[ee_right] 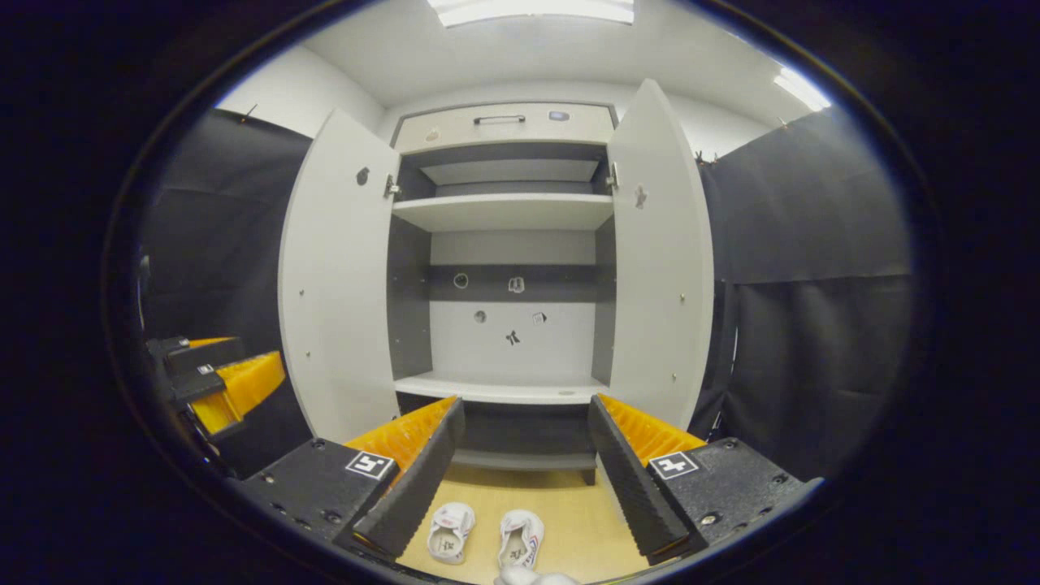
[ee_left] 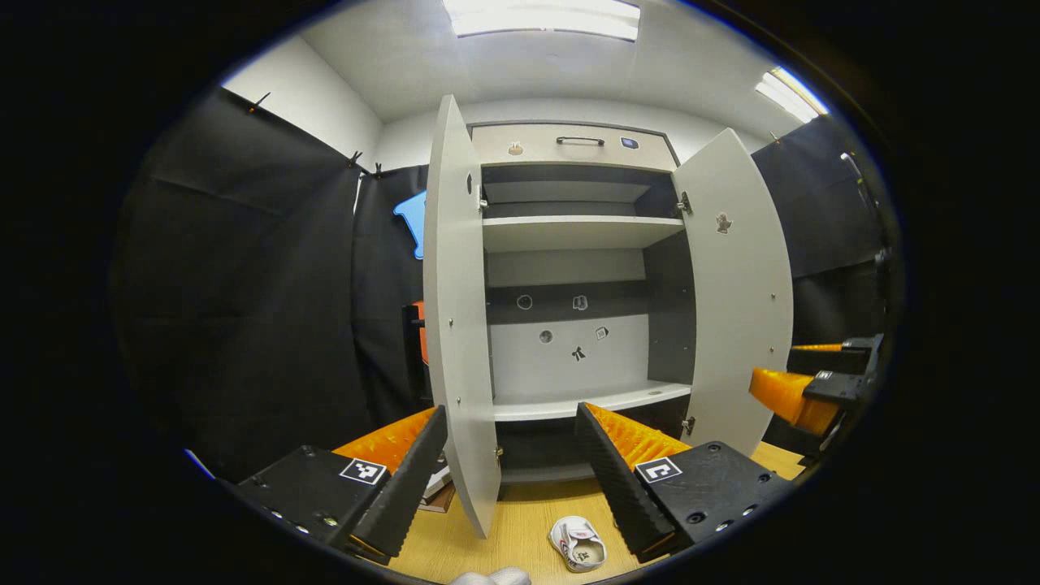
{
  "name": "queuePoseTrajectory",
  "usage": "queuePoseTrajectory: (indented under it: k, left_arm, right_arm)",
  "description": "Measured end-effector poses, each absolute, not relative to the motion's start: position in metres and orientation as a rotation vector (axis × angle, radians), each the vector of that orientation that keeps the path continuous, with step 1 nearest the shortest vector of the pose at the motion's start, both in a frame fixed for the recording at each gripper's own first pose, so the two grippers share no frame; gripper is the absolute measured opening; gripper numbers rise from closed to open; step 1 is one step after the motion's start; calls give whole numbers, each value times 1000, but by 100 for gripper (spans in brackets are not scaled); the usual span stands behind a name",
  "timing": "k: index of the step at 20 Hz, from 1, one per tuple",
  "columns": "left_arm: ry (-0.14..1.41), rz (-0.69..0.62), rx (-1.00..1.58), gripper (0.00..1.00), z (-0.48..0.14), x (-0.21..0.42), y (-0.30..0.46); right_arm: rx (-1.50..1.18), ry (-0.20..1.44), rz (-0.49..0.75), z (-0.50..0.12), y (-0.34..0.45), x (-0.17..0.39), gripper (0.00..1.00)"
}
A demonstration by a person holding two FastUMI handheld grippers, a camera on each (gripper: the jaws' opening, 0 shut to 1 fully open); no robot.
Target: Grab one shoe with the right hand and put it into the shoe cabinet, grab the other shoe with the left hand and put it into the shoe cabinet; then close the right door with the right hand and the left door with the left hand.
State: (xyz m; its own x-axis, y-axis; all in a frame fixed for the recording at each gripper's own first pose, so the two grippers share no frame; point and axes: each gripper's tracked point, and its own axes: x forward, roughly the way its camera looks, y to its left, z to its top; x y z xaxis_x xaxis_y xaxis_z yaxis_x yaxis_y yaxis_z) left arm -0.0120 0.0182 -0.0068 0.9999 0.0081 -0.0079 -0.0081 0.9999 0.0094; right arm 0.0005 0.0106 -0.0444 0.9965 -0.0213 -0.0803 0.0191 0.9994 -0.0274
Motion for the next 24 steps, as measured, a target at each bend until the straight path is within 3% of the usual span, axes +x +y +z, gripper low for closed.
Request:
queuePoseTrajectory:
  k: [7, 13, 24]
  left_arm:
    - [27, 9, 25, 95, -22, -15, 24]
    - [82, 54, 10, 96, -42, -14, 33]
    - [90, 138, 74, 96, -48, -21, 41]
  right_arm:
    - [-30, 364, -32, -191, 13, 5, 98]
    - [106, 694, 39, -337, 42, 0, 97]
    - [127, 836, 15, -448, 41, 69, 89]
